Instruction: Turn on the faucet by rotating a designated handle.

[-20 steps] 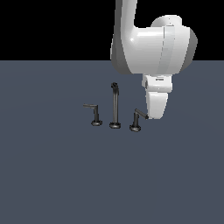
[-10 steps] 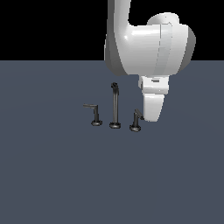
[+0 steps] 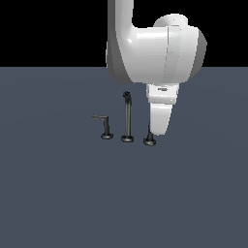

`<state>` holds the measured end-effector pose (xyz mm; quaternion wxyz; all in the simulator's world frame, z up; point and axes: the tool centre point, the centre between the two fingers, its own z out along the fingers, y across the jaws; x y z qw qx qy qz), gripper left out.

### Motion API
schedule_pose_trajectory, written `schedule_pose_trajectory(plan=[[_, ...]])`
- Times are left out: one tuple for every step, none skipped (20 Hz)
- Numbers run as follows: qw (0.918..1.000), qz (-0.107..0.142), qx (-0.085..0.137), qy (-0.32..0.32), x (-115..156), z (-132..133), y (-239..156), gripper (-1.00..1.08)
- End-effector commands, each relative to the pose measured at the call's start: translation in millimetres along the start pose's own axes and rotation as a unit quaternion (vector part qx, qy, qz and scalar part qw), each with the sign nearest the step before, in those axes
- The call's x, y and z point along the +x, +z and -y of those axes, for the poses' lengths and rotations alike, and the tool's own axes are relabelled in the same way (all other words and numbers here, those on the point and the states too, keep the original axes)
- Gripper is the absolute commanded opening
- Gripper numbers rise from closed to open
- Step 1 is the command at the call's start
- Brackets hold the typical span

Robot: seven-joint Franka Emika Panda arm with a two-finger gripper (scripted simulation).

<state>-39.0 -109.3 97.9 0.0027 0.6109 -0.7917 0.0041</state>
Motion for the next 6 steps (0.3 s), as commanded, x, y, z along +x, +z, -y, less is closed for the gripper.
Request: schedule_pose_trajectory(plan=[[0.9999, 0.003, 0.0, -0.017, -32, 1, 0, -1.0], [0.9998, 0.004, 0.0, -0.018, -38, 2, 0, -1.0], [0.9998, 0.004, -0.001, -0.02, -45, 2, 0, -1.0], [0.9998, 0.004, -0.001, -0.021, -51, 3, -1, -1.0], [0.9997, 0.004, -0.001, -0.022, -58, 3, -1, -1.0], [0.9997, 0.004, -0.001, -0.022, -58, 3, -1, -1.0]])
